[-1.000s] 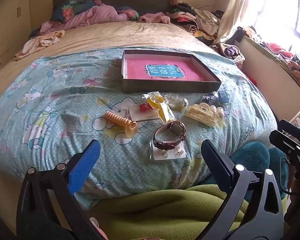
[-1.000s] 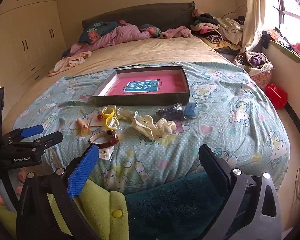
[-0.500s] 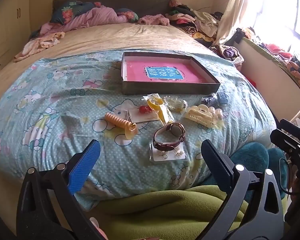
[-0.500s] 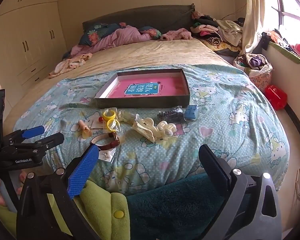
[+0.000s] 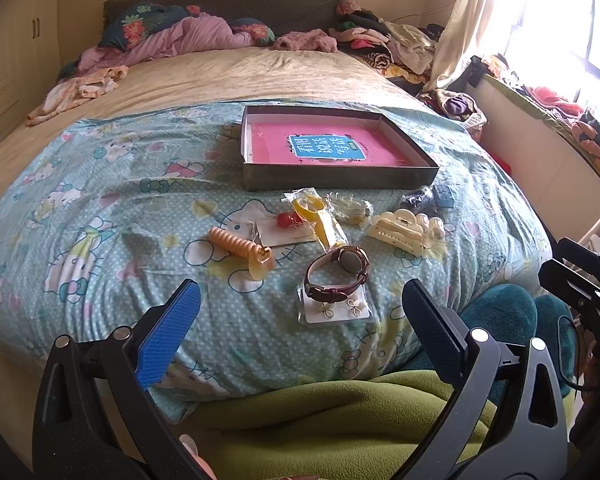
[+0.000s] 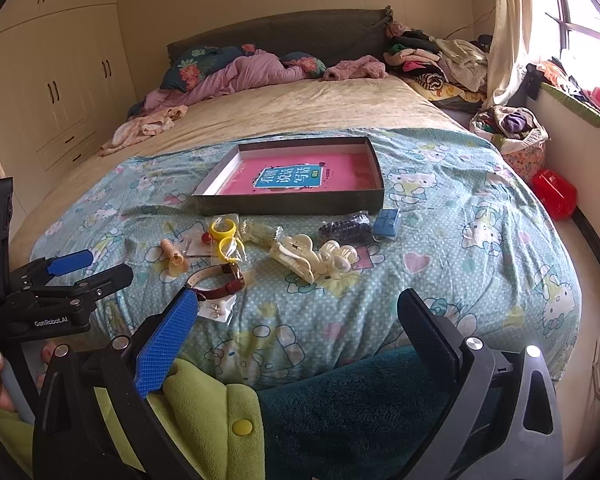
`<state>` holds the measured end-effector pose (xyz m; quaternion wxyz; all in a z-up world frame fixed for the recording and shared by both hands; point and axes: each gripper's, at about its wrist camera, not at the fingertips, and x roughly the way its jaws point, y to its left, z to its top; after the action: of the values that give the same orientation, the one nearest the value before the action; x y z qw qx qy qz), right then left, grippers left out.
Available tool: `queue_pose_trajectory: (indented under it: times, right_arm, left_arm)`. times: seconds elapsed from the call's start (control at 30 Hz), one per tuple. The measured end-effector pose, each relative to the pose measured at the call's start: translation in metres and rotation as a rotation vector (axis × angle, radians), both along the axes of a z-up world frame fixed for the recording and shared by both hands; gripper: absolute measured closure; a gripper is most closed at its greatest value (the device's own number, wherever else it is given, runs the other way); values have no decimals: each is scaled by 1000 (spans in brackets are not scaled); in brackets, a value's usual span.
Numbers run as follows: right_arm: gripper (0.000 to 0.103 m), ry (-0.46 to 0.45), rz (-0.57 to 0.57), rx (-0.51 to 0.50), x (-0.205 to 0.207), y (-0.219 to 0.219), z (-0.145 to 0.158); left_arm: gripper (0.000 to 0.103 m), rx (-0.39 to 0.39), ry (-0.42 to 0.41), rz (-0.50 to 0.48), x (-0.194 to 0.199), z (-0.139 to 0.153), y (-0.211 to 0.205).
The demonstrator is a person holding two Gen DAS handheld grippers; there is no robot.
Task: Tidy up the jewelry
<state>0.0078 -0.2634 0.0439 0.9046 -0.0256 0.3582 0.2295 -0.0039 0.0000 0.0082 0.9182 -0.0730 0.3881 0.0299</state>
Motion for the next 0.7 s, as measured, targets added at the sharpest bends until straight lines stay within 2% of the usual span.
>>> queue_pose_trajectory:
  times: [0.7]
  right_arm:
    - [4, -5, -1, 2, -1, 0, 0]
  left_arm:
    - [9, 1, -3, -10, 5, 7, -7]
